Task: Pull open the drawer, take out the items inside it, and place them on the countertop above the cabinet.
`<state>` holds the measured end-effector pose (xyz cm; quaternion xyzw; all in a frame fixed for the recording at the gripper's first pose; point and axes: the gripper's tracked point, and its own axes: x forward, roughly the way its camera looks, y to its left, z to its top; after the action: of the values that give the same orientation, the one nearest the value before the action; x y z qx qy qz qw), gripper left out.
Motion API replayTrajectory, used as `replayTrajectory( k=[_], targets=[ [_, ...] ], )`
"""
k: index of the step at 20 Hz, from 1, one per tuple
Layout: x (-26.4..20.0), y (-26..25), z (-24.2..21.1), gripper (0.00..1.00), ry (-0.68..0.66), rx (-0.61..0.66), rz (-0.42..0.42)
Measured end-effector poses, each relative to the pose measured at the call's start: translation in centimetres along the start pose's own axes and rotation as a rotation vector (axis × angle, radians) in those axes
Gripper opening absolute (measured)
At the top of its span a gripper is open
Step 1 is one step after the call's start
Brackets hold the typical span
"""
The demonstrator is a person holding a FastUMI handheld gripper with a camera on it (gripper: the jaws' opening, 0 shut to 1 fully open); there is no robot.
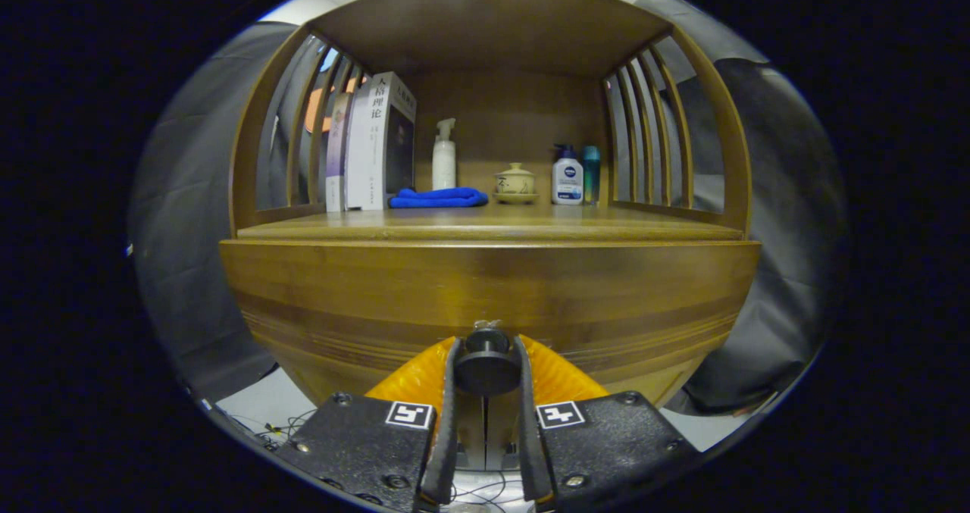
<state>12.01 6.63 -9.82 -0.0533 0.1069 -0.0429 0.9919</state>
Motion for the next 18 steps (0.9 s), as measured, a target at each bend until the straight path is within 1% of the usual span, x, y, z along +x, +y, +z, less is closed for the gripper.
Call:
replayTrajectory(
  k=[5, 9, 12, 18],
  targets=[
    [-3.0, -0.2, -0.8, 0.37, -0.004, 0.007, 0.015],
    [-5.5, -0.2, -1.4, 0.37, 0.002, 0.040, 0.034],
    [-7.5, -0.3, -1.9, 0.37, -0.004, 0.013, 0.031],
    [-10.7, -0.3, -3.0, 0.37, -0.003, 0.021, 0.036]
  ],
)
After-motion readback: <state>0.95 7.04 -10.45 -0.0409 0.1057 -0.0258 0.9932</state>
